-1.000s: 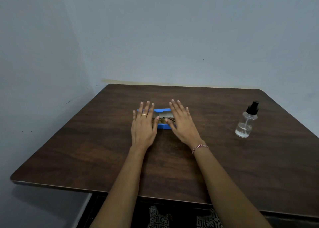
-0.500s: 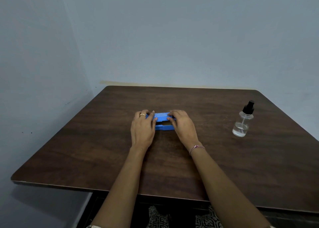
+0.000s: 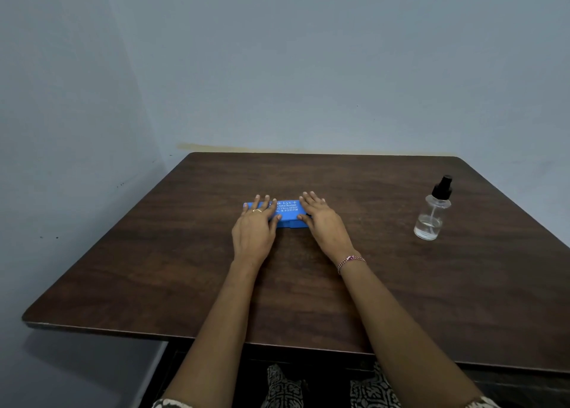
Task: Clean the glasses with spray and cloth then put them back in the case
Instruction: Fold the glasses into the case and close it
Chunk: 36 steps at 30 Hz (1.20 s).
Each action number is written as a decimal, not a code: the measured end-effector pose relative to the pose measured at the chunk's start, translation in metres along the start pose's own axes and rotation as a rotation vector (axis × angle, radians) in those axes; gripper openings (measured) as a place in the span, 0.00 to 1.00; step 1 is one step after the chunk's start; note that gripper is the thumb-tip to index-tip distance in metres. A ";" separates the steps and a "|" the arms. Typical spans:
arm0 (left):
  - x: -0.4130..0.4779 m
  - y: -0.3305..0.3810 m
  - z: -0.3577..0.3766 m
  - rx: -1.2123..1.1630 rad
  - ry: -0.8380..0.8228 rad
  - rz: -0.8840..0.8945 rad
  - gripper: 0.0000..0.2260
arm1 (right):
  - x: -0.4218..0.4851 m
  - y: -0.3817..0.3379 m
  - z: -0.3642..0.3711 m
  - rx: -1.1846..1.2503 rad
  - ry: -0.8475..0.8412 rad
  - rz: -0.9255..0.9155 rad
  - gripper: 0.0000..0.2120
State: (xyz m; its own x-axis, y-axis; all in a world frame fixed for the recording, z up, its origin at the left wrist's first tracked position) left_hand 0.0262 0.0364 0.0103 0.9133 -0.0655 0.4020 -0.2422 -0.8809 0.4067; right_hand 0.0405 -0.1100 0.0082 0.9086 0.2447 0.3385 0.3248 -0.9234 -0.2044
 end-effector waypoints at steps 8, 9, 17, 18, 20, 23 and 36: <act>-0.010 0.011 -0.015 0.008 -0.003 -0.053 0.20 | 0.000 -0.001 0.000 -0.031 -0.021 0.003 0.23; -0.010 0.011 -0.015 0.007 -0.004 -0.056 0.20 | 0.000 -0.001 0.000 -0.035 -0.026 0.007 0.23; -0.008 0.004 -0.006 -0.012 0.009 -0.042 0.20 | 0.001 -0.001 0.002 -0.057 -0.089 0.041 0.25; -0.008 0.004 -0.005 -0.017 0.011 -0.041 0.19 | 0.000 -0.001 0.001 -0.052 -0.079 0.041 0.25; -0.007 0.003 -0.005 -0.020 0.022 -0.034 0.19 | -0.001 0.000 0.002 -0.035 -0.057 0.045 0.25; -0.005 0.003 -0.004 -0.021 0.025 -0.025 0.20 | -0.002 0.001 0.001 -0.007 -0.018 0.048 0.24; -0.013 -0.026 -0.017 -0.401 0.372 -0.403 0.20 | -0.013 0.026 -0.010 0.272 0.214 0.366 0.23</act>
State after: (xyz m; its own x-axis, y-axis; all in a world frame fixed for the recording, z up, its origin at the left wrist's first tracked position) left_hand 0.0147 0.0683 0.0079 0.8015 0.4604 0.3817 -0.0746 -0.5564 0.8276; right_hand 0.0341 -0.1399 0.0081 0.9109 -0.1731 0.3744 0.0774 -0.8198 -0.5674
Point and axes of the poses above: each hand's wrist, its own x-axis towards the middle knuckle, its own z-axis out of the palm, y = z × x, the point moved 5 cm from there along x, towards the middle knuckle, and after that the axes turned 10 degrees about -x, right-handed, at the moved point
